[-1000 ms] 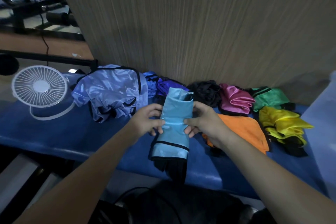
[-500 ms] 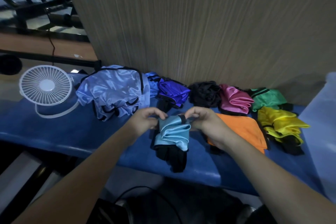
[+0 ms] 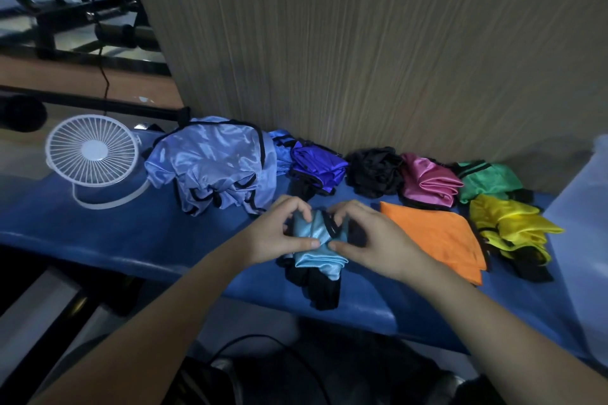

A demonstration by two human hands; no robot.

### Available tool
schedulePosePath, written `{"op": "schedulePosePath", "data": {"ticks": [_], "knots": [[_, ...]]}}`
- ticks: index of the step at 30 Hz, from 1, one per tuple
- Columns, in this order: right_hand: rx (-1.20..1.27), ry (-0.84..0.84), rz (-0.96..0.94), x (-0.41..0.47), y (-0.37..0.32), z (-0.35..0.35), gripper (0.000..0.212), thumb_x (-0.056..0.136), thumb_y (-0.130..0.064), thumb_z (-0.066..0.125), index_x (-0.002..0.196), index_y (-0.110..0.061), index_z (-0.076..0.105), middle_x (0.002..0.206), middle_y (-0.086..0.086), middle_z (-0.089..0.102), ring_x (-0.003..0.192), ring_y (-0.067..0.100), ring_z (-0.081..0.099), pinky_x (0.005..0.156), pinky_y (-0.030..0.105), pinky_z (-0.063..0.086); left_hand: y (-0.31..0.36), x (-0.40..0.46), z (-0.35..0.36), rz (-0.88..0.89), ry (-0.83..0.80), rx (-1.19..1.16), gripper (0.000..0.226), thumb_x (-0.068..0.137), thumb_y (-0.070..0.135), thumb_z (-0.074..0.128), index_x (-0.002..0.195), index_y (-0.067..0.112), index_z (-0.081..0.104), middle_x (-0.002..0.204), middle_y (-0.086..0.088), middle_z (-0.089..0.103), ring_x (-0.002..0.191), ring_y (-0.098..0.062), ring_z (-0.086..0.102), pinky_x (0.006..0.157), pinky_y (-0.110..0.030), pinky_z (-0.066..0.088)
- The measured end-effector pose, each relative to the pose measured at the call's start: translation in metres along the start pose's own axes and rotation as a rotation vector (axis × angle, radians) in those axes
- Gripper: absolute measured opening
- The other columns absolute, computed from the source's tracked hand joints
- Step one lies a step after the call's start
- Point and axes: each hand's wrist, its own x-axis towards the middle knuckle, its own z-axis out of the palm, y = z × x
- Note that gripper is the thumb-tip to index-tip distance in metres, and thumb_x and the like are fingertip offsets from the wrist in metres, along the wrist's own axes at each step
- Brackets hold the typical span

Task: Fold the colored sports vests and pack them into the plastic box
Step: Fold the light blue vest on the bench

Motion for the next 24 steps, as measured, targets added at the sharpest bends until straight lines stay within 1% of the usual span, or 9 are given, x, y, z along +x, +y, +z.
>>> {"op": "schedulePosePath", "data": {"ticks": [2, 4, 6, 9, 11, 13, 16, 20, 24], "knots": [[-0.191, 0.022, -0.022, -0.006, -0.010, -0.002, 0.040, 0.084, -0.057, 0.060, 0.114, -0.032, 0.051, 0.119, -0.015, 0.057, 0.107, 0.011, 0.057, 0.092, 0.040, 0.047, 0.000, -0.002, 0.002, 0.009, 0.026, 0.059, 0.033, 0.081, 0.039, 0.080, 0.097, 0.039, 0.052, 0.123, 0.016, 0.045, 0.115, 0.000, 0.046, 0.090, -0.020, 0.040], [-0.398, 0.000, -0.085, -0.011, -0.023, -0.002, 0.056, 0.086, -0.071, 0.050, 0.131, -0.038, 0.048, 0.124, -0.017, 0.054, 0.105, 0.013, 0.051, 0.091, 0.037, 0.043, 0.002, -0.006, 0.004, -0.008, 0.068, 0.073, 0.032, 0.080, 0.039, 0.081, 0.098, 0.040, 0.054, 0.120, 0.016, 0.042, 0.111, 0.000, 0.047, 0.090, -0.016, 0.040], [-0.523, -0.053, -0.098, -0.016, -0.030, 0.004, 0.071, 0.080, -0.082, 0.047, 0.137, -0.039, 0.048, 0.132, -0.016, 0.050, 0.108, 0.014, 0.046, 0.089, 0.033, 0.039, 0.002, -0.010, 0.006, -0.037, 0.115, 0.062, 0.033, 0.079, 0.037, 0.083, 0.098, 0.039, 0.056, 0.116, 0.013, 0.042, 0.102, -0.005, 0.053, 0.089, -0.013, 0.042], [-0.598, -0.089, -0.089, -0.022, -0.029, 0.019, 0.074, 0.073, -0.073, 0.060, 0.134, -0.031, 0.051, 0.135, -0.007, 0.046, 0.113, 0.019, 0.046, 0.091, 0.035, 0.043, 0.004, -0.017, 0.009, -0.088, 0.135, 0.073, 0.033, 0.079, 0.037, 0.082, 0.100, 0.039, 0.056, 0.113, 0.006, 0.044, 0.095, -0.017, 0.059, 0.091, -0.020, 0.048], [-0.618, -0.085, -0.080, -0.023, -0.028, 0.024, 0.074, 0.071, -0.065, 0.070, 0.132, -0.028, 0.050, 0.134, -0.004, 0.045, 0.112, 0.022, 0.048, 0.091, 0.037, 0.046, 0.005, -0.019, 0.008, -0.117, 0.119, 0.082, 0.035, 0.078, 0.041, 0.081, 0.104, 0.040, 0.057, 0.114, 0.003, 0.048, 0.092, -0.019, 0.061, 0.090, -0.020, 0.049], [-0.624, -0.077, -0.067, -0.022, -0.028, 0.025, 0.073, 0.071, -0.062, 0.073, 0.131, -0.028, 0.050, 0.135, -0.004, 0.045, 0.111, 0.022, 0.049, 0.089, 0.037, 0.047, 0.006, -0.021, 0.004, -0.115, 0.074, 0.034, 0.041, 0.075, 0.046, 0.080, 0.108, 0.039, 0.057, 0.114, -0.002, 0.054, 0.087, -0.026, 0.062, 0.090, -0.030, 0.053], [-0.634, -0.051, -0.064, -0.021, -0.030, 0.022, 0.068, 0.072, -0.057, 0.074, 0.129, -0.028, 0.050, 0.133, -0.005, 0.046, 0.110, 0.022, 0.050, 0.088, 0.036, 0.047, 0.009, -0.020, 0.003, -0.103, 0.031, -0.093, 0.039, 0.081, 0.029, 0.081, 0.112, 0.033, 0.058, 0.109, -0.007, 0.060, 0.082, -0.035, 0.063, 0.083, -0.044, 0.054], [-0.692, -0.029, -0.021, -0.018, -0.026, 0.017, 0.063, 0.074, -0.052, 0.073, 0.127, -0.025, 0.051, 0.130, -0.003, 0.049, 0.107, 0.023, 0.052, 0.085, 0.035, 0.045, 0.015, -0.010, 0.011, -0.104, 0.042, -0.135, 0.040, 0.086, 0.014, 0.077, 0.116, 0.033, 0.058, 0.115, -0.003, 0.062, 0.097, -0.025, 0.066, 0.085, -0.030, 0.054], [-0.748, -0.044, 0.050, -0.016, -0.017, 0.006, 0.062, 0.076, -0.052, 0.070, 0.128, -0.023, 0.052, 0.130, 0.000, 0.051, 0.109, 0.025, 0.053, 0.089, 0.039, 0.044, 0.018, 0.006, 0.025, -0.116, 0.076, -0.113, 0.045, 0.086, 0.014, 0.076, 0.121, 0.035, 0.056, 0.122, 0.001, 0.058, 0.102, -0.012, 0.064, 0.090, -0.024, 0.053]]}}
